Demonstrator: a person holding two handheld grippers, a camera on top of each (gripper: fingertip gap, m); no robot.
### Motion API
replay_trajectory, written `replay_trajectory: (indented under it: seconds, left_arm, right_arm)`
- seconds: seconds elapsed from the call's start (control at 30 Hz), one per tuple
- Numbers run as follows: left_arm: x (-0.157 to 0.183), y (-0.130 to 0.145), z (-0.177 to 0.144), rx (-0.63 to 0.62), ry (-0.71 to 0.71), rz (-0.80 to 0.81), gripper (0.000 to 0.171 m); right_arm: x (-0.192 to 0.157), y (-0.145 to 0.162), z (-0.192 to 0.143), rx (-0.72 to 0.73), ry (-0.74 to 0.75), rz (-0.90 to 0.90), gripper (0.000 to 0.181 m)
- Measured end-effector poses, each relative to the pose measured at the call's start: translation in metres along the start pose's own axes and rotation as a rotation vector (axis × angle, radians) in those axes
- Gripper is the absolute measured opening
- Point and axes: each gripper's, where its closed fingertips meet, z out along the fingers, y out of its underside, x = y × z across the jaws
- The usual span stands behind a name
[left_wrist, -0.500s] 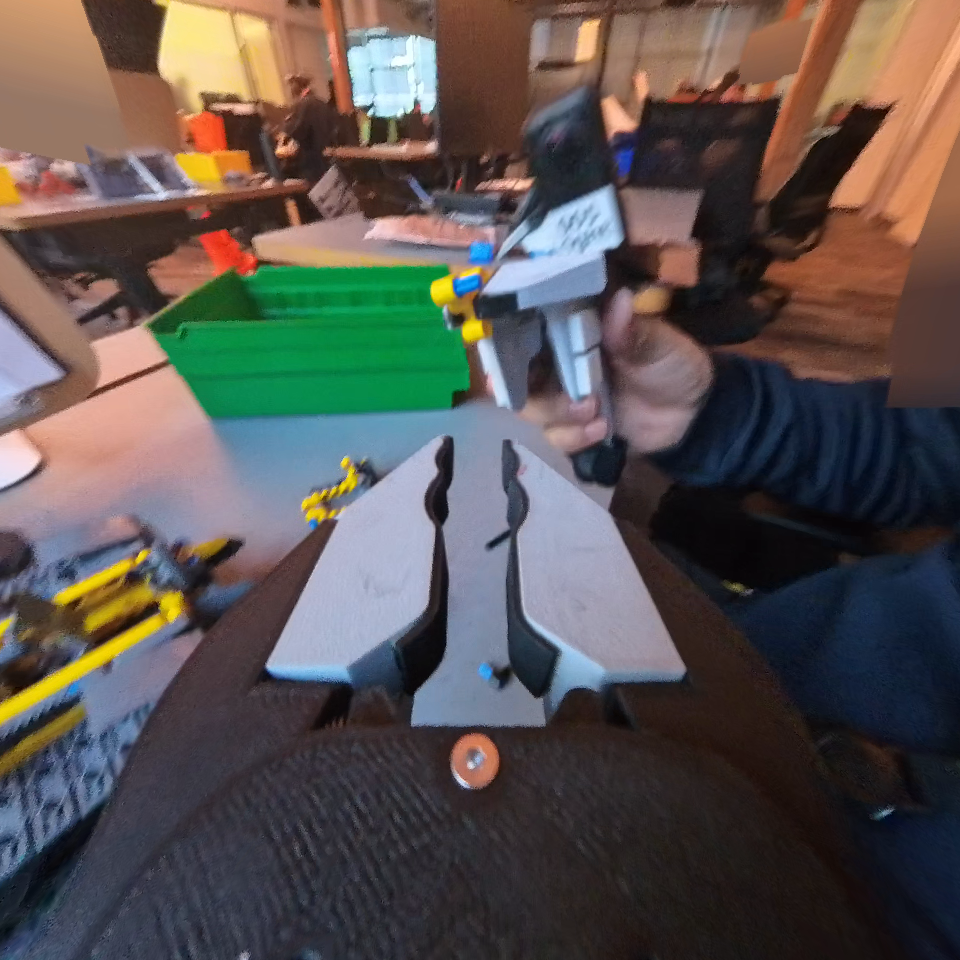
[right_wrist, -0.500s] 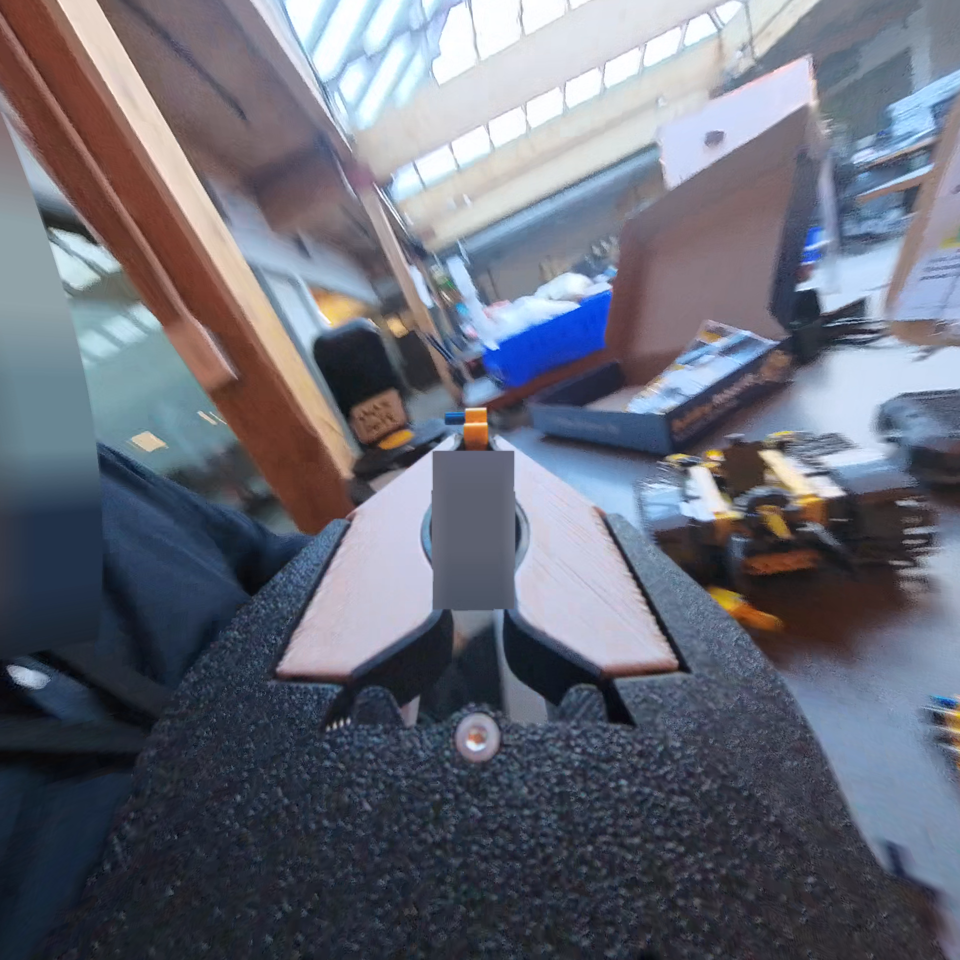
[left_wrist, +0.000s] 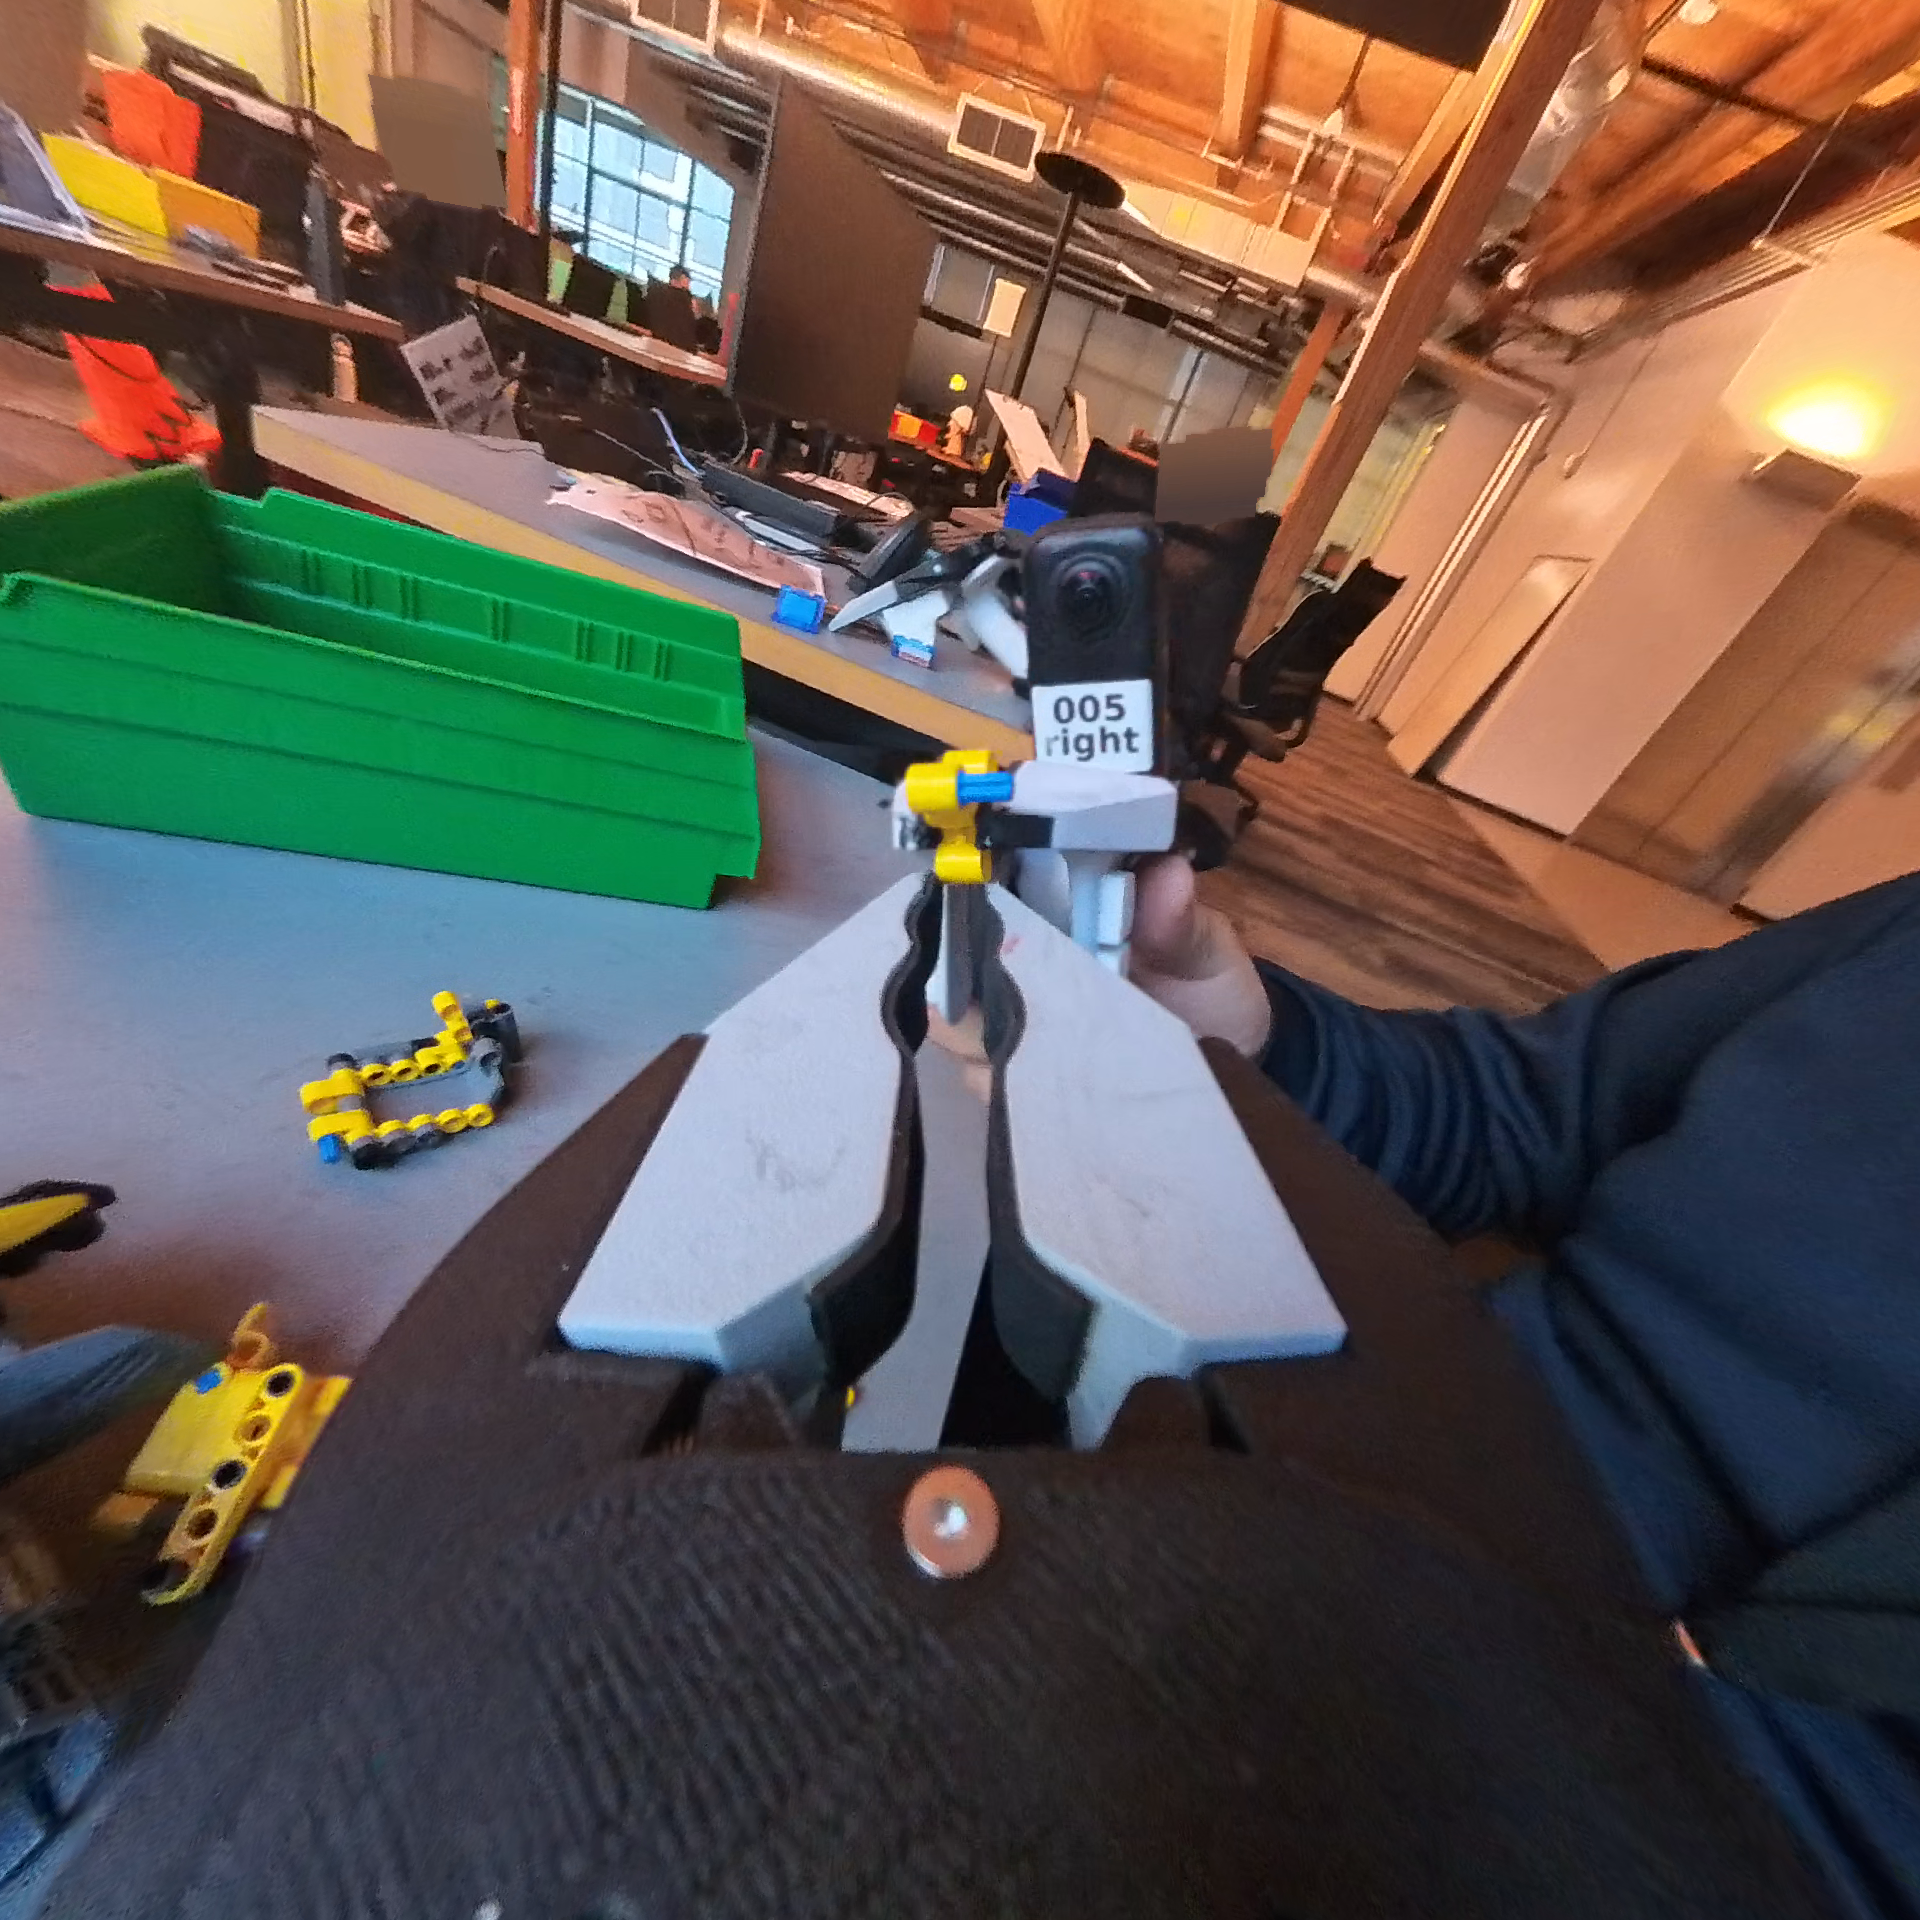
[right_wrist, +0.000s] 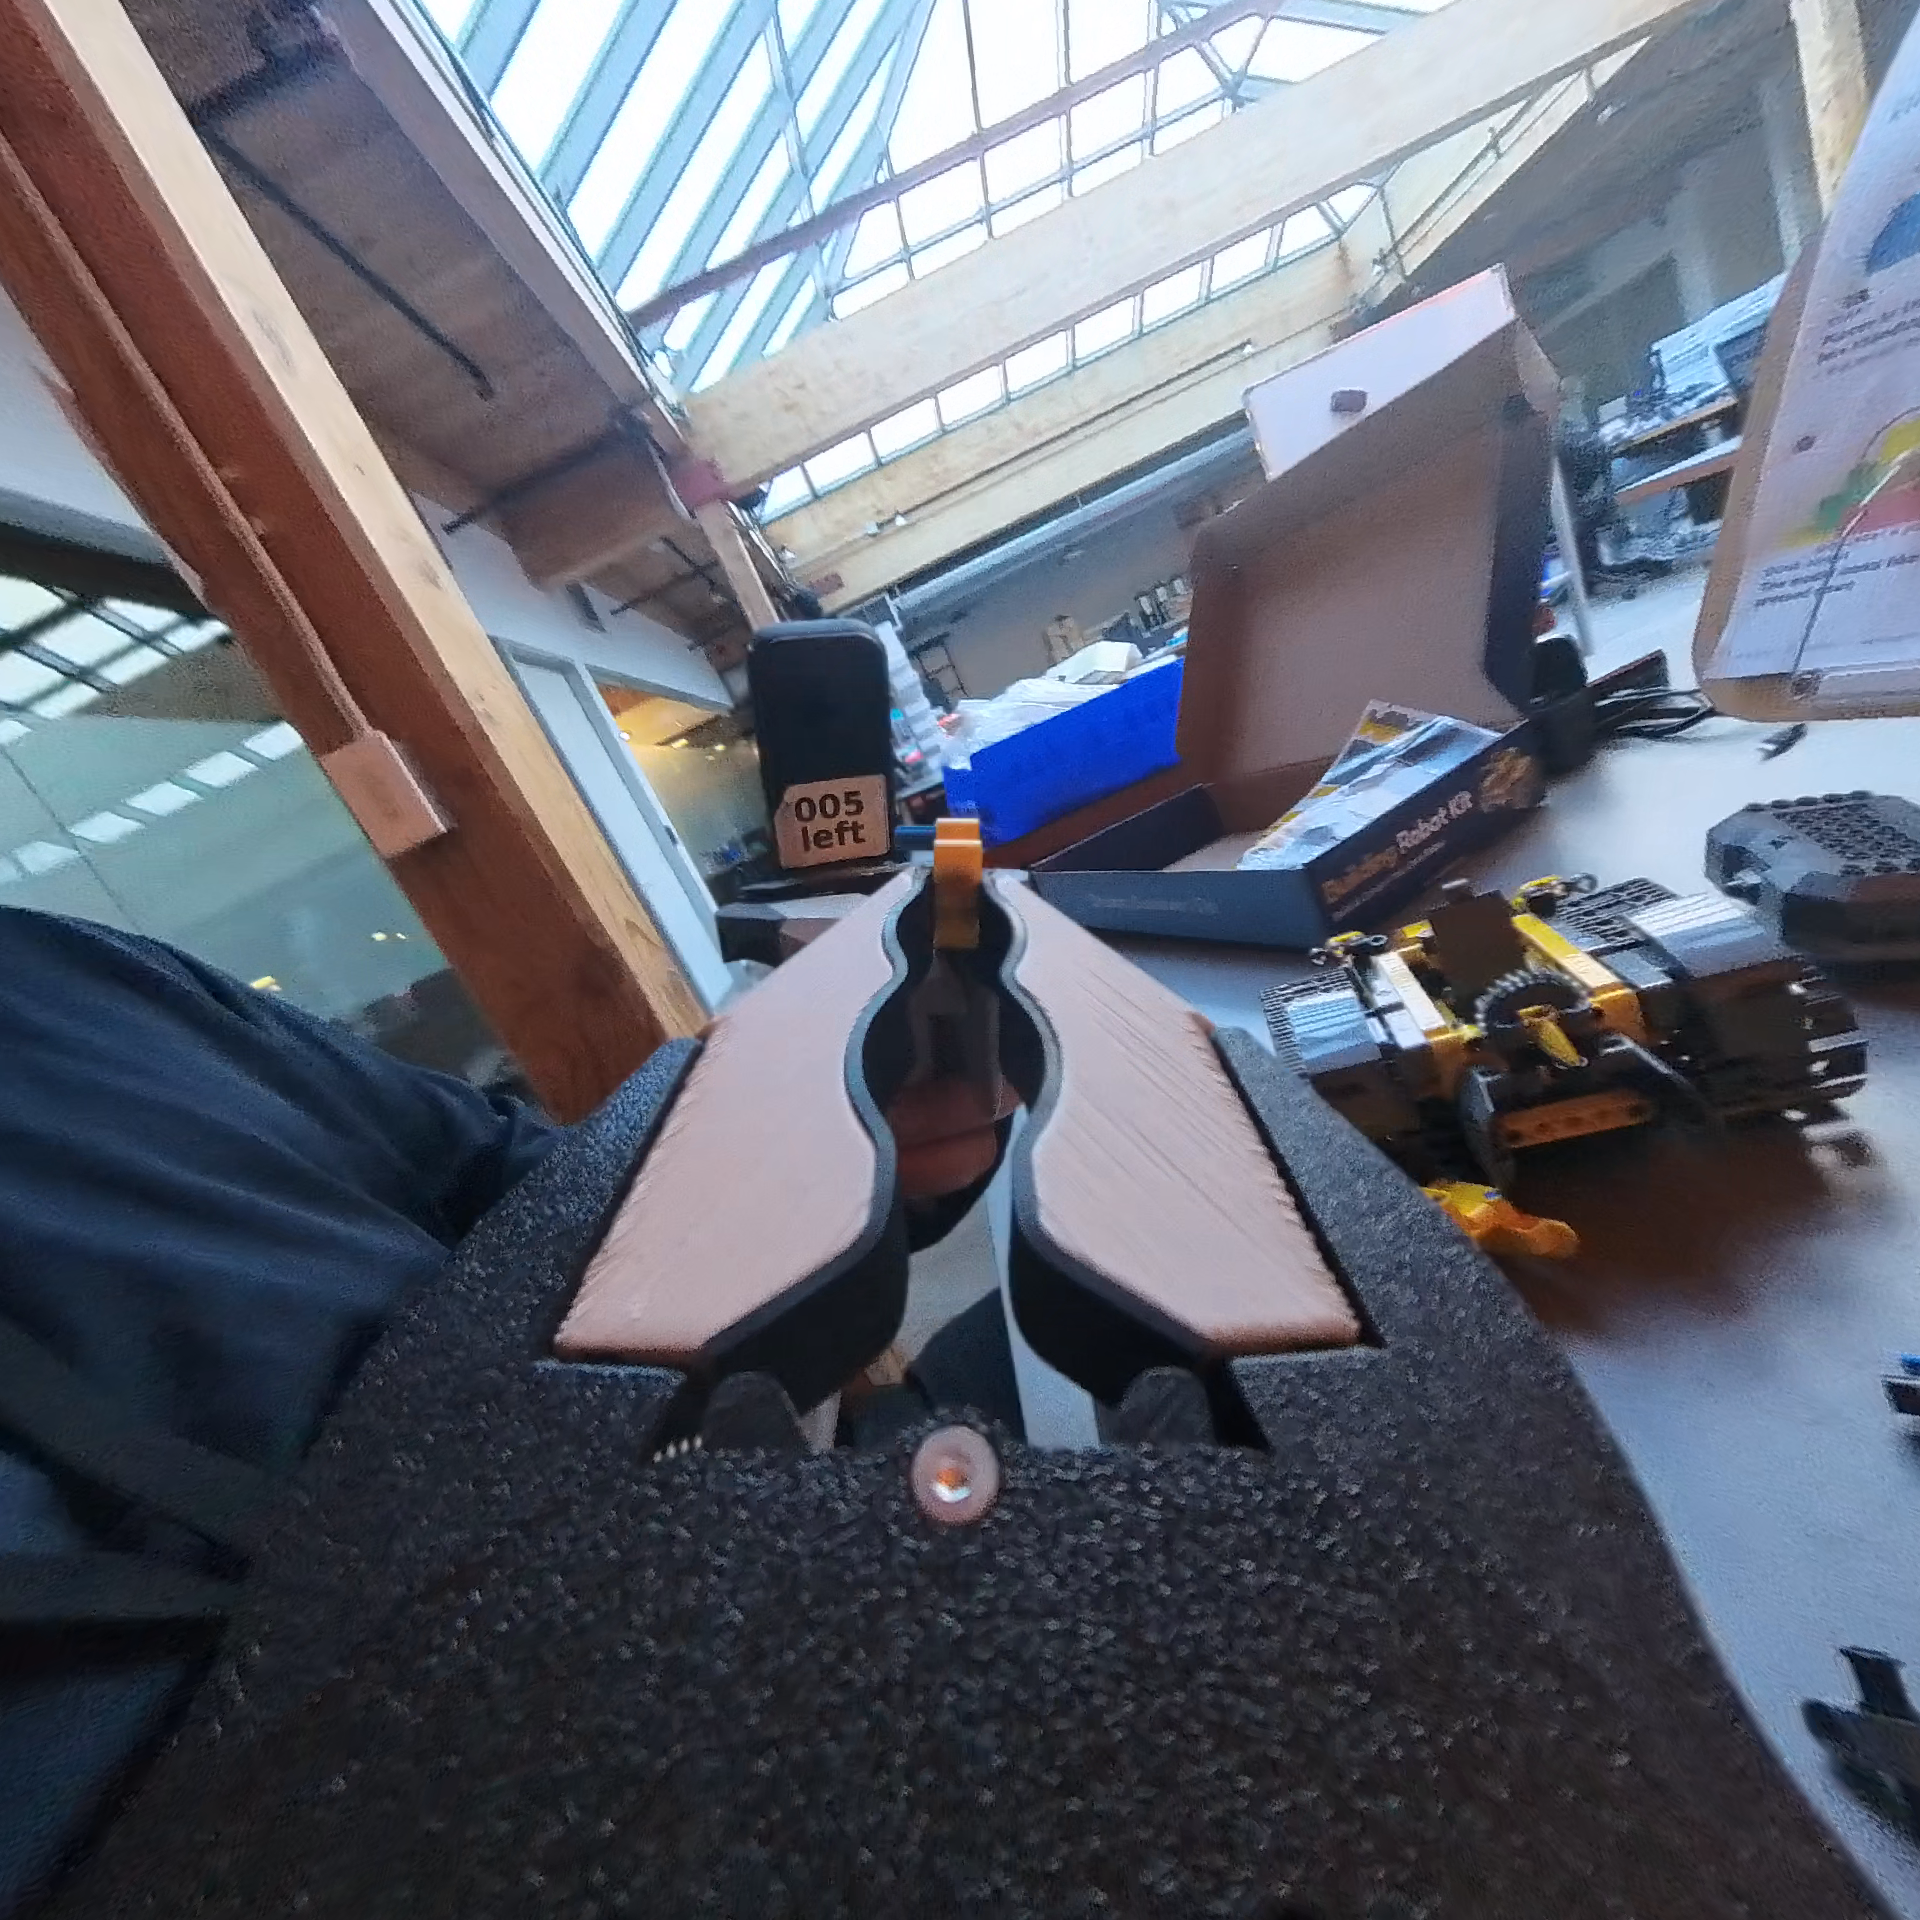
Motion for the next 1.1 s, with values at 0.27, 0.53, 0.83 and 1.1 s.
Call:
replay_trajectory:
  seconds: [0.27,0.53,0.83,1.1]
  left_arm:
    - [0.001,-0.001,-0.002,0.038,0.078,-0.07,0.004]
    - [0.003,-0.004,-0.007,0.055,0.102,-0.06,0.015]
    - [0.0,0.001,-0.009,0.03,0.057,-0.023,0.006]
    - [-0.039,0.004,-0.024,-0.146,-0.384,0.567,0.006]
  right_arm:
    - [0.001,0.0,0.002,0.051,-0.048,0.099,0.006]
    - [-0.001,0.002,0.003,0.054,-0.055,0.1,0.005]
    - [0.0,0.008,0.002,0.039,-0.044,0.107,0.006]
    - [0.017,0.015,-0.003,-0.07,0.024,0.097,0.027]
